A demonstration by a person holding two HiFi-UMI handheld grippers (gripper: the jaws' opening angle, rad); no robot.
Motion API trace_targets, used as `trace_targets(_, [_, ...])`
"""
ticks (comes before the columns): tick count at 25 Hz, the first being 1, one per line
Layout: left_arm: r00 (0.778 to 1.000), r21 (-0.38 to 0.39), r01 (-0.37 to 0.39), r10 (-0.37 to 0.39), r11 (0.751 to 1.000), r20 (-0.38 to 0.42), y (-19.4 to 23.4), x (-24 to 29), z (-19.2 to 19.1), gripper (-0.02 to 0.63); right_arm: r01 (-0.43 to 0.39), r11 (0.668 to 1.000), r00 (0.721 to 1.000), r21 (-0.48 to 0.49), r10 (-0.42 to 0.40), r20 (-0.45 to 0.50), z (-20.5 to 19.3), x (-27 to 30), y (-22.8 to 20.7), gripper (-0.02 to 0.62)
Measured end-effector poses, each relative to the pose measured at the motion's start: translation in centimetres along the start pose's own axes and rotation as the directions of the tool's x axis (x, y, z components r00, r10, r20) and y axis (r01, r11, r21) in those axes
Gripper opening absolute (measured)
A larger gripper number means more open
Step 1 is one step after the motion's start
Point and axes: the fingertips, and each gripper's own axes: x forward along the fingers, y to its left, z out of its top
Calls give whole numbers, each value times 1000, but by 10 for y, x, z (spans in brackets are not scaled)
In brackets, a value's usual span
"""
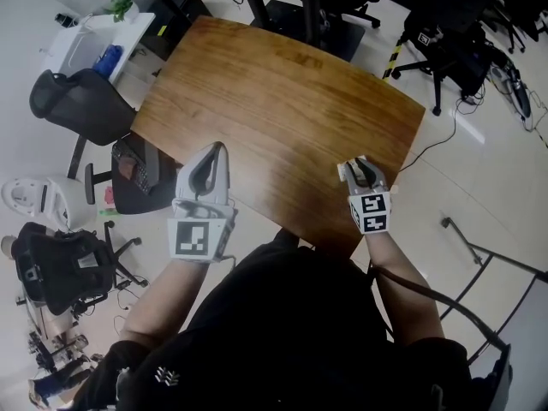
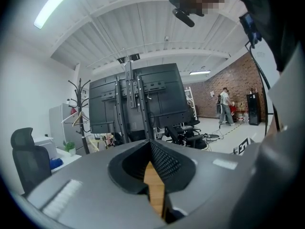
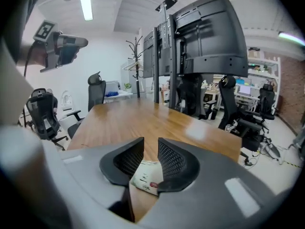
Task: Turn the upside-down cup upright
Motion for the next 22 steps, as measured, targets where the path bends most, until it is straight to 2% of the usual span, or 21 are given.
trace_targets(3, [1000,-6,4,-4,1000,0,0,1,-1,0,78,993,996,87,-75,-43,-13,-19,-33,147])
trace_targets(6, [1000,-6,10,-10,1000,-1,-1,3,-3,0,40,973,993,226,-13,-118,-38,-14,-42,187])
trace_targets(10, [1000,0,19,-19,1000,5,-4,6,1,0,-15,958,982,285,68,-175,-49,0,-33,182])
trace_targets(14, [1000,6,17,-17,1000,14,-4,6,6,0,-40,973,978,227,85,-191,-45,3,-23,156])
trace_targets(18, [1000,-1,10,-10,1000,13,-4,4,3,0,-62,993,978,99,80,-191,-34,1,-15,132])
trace_targets(22, [1000,-5,11,-11,1000,13,-3,3,1,0,-88,996,981,-35,80,-175,-16,-1,-2,73])
